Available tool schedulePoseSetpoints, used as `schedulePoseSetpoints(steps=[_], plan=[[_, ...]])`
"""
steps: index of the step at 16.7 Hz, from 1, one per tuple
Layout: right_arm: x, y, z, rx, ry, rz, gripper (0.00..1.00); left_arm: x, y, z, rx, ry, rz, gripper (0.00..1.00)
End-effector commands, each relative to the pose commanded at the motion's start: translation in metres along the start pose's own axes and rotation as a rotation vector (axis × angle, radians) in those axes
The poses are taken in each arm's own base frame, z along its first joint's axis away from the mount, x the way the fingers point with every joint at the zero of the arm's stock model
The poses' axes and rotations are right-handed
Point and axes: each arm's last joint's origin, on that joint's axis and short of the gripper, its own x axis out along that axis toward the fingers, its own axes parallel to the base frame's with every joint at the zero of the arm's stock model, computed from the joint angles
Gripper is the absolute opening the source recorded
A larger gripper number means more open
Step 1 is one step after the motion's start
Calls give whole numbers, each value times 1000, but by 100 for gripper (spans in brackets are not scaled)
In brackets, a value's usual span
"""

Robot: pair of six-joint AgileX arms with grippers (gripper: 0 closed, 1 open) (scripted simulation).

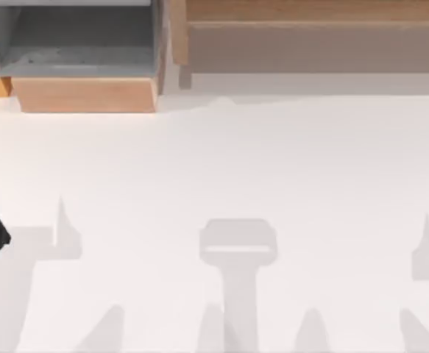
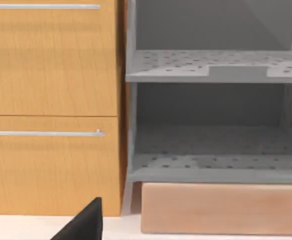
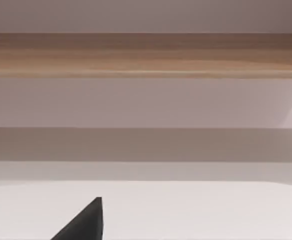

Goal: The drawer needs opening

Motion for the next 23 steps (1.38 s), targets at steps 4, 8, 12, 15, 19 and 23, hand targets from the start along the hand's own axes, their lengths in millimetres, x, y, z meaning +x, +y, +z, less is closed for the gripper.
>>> schedulePoseSetpoints(steps=[4,8,12,15,19,23], plan=[[0,0,0,0,0,0,100,27,-16,23,-4,11,-4,100],[0,0,0,0,0,0,100,58,-40,34,-1,26,-3,100],[0,0,0,0,0,0,100,78,-58,36,3,33,-1,100],[0,0,0,0,0,0,100,80,-60,36,2,32,0,100],[0,0,0,0,0,0,100,81,-58,37,10,27,2,100],[0,0,0,0,0,0,100,111,-52,55,130,-41,-9,100]])
